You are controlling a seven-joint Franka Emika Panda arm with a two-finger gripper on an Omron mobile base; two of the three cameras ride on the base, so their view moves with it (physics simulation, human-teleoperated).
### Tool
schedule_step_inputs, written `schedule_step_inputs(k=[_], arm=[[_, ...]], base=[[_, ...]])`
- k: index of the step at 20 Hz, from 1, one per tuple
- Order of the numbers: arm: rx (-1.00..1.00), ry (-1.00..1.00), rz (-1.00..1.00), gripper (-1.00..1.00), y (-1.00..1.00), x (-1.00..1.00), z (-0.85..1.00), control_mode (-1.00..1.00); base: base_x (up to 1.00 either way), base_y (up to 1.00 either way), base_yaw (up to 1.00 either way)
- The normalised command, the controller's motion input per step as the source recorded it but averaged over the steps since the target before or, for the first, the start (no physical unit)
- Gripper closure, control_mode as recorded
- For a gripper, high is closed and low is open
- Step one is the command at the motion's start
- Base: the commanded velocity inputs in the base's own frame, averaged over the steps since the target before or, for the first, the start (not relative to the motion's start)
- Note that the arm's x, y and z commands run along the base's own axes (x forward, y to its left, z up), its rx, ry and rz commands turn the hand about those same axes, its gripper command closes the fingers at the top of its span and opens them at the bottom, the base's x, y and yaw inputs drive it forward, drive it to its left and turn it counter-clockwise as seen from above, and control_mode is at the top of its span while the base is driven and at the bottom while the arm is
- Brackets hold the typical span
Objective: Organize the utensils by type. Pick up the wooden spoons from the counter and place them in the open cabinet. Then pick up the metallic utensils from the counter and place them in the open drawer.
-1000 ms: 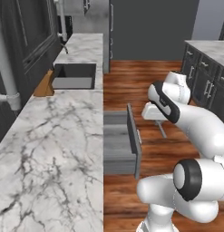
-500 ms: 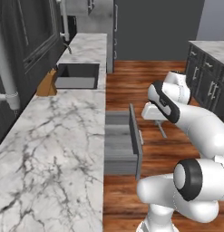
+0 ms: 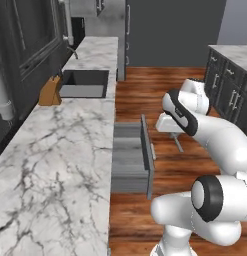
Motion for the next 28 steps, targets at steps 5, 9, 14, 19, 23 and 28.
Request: schedule_step_inputs(k=[5,9,14,19,23,28], arm=[[0.0,0.0,0.0,1.0,0.0,0.0,0.0,1.0],[0.0,0.0,0.0,1.0,0.0,0.0,0.0,1.0],[0.0,0.0,0.0,1.0,0.0,0.0,0.0,1.0],[0.0,0.0,0.0,1.0,0.0,0.0,0.0,1.0],[0.0,0.0,0.0,1.0,0.0,0.0,0.0,1.0],[0.0,0.0,0.0,1.0,0.0,0.0,0.0,1.0]], base=[[-0.07,-0.48,0.0],[0.33,-0.03,0.0],[0.67,0.21,0.05],[0.65,0.11,0.03],[0.22,0.35,0.0],[0.03,0.11,0.0]])
